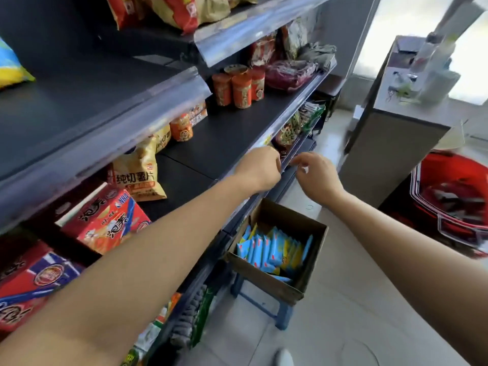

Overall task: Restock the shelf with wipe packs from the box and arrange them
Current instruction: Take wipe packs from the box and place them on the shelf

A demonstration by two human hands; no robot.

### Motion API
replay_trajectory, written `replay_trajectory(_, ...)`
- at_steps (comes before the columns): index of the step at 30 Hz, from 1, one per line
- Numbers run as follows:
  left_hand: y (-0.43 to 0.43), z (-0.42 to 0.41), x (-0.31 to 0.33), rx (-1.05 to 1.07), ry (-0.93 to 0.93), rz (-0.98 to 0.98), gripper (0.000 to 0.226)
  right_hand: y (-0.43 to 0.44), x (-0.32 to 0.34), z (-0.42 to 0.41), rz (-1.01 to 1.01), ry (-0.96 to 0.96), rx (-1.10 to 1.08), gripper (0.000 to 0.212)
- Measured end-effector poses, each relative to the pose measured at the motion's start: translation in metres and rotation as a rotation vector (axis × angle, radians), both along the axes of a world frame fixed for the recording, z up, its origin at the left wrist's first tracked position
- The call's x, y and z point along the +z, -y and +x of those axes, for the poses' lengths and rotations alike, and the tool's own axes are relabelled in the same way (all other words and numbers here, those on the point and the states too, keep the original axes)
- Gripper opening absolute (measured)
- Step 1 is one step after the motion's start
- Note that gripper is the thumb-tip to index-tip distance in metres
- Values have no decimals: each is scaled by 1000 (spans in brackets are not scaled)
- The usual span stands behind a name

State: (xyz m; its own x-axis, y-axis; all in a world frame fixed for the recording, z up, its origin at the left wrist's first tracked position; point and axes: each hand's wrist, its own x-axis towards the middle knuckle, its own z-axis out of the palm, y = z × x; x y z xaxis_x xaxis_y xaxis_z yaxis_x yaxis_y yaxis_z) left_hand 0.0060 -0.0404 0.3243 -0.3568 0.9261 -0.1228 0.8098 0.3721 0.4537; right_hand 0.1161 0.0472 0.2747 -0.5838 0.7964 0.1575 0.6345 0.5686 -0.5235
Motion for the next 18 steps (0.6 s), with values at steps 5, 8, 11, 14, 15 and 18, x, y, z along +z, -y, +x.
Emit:
replay_trajectory(5,-52,14,-67,-1,70,-175,9,-47,-67,28,-216,266,42,35)
replay_trajectory(8,-66,14,-108,29,134,-242,19,-66,-103,38,-319,392,64,33)
replay_trajectory(11,-74,11,-145,43,208,-334,22,-76,-135,43,-419,486,64,31)
replay_trajectory(14,-84,5,-181,59,247,-397,22,-83,-163,42,-487,546,45,30)
replay_trajectory(15,-87,4,-194,59,254,-423,22,-85,-171,42,-506,566,42,31)
replay_trajectory(18,-99,3,-239,47,272,-522,19,-91,-206,42,-594,591,-16,33)
